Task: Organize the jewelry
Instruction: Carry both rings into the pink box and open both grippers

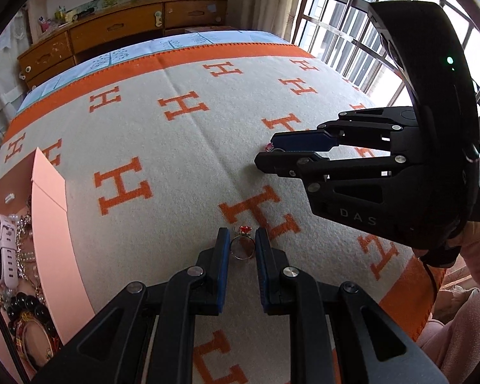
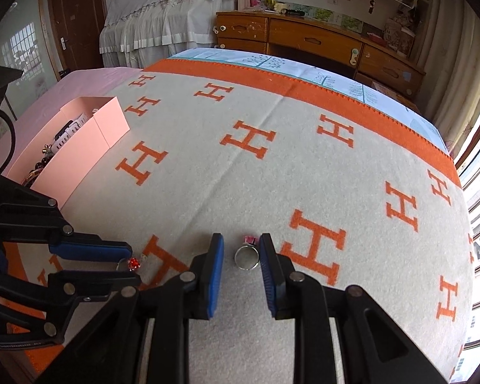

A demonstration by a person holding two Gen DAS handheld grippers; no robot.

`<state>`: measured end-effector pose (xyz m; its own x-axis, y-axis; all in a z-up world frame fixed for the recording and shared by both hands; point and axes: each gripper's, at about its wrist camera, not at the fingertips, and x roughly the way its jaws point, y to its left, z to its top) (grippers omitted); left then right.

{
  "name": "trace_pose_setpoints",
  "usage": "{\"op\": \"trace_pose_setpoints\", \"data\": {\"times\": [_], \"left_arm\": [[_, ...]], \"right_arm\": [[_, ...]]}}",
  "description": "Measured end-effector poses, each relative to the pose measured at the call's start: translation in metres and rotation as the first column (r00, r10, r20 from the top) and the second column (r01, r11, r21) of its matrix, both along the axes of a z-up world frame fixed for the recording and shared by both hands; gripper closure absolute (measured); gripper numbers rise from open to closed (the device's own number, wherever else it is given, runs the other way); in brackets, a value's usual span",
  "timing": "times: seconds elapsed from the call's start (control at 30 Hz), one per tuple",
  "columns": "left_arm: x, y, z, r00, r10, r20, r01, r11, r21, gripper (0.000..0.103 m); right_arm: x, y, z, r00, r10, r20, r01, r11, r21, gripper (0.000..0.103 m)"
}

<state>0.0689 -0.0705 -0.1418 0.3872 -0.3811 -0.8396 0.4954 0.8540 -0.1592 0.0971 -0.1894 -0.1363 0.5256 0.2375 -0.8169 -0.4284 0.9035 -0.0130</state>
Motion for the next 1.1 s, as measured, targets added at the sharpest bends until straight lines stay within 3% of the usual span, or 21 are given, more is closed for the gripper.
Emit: {"op": "trace_pose_setpoints", "data": {"times": [0.33,0.4,0.43,0.6,0.8,1.1], "left_arm": [[-0.018,0.035,0.031,0.989,0.144,0.029,-0.138,0.979,-0.149,0.089],[-0.023,0.041,0.039,0.987,0.156,0.04,-0.148,0.976,-0.159,0.089],[-0.025,0.045,0.044,0.986,0.162,0.047,-0.153,0.975,-0.159,0.089],[-0.037,0.068,0.061,0.974,0.215,0.072,-0.202,0.966,-0.16,0.089],[-0.047,0.101,0.072,0.952,0.296,0.074,-0.281,0.945,-0.169,0.089],[-0.049,0.157,0.08,0.899,0.432,0.076,-0.416,0.894,-0.168,0.089]], "right_arm": [[0.001,0.0,0.001,0.999,-0.05,-0.012,0.05,0.999,0.004,0.089],[0.0,0.001,0.002,0.998,-0.059,-0.017,0.059,0.998,0.009,0.09],[-0.001,0.001,0.002,0.998,-0.064,-0.017,0.064,0.998,0.013,0.095],[-0.005,0.009,0.004,0.997,-0.064,-0.049,0.066,0.997,0.044,0.096],[-0.019,0.035,0.018,0.999,-0.011,-0.049,0.016,0.996,0.092,0.096],[-0.046,0.09,0.076,0.986,0.167,0.022,-0.167,0.961,0.222,0.095]]}}
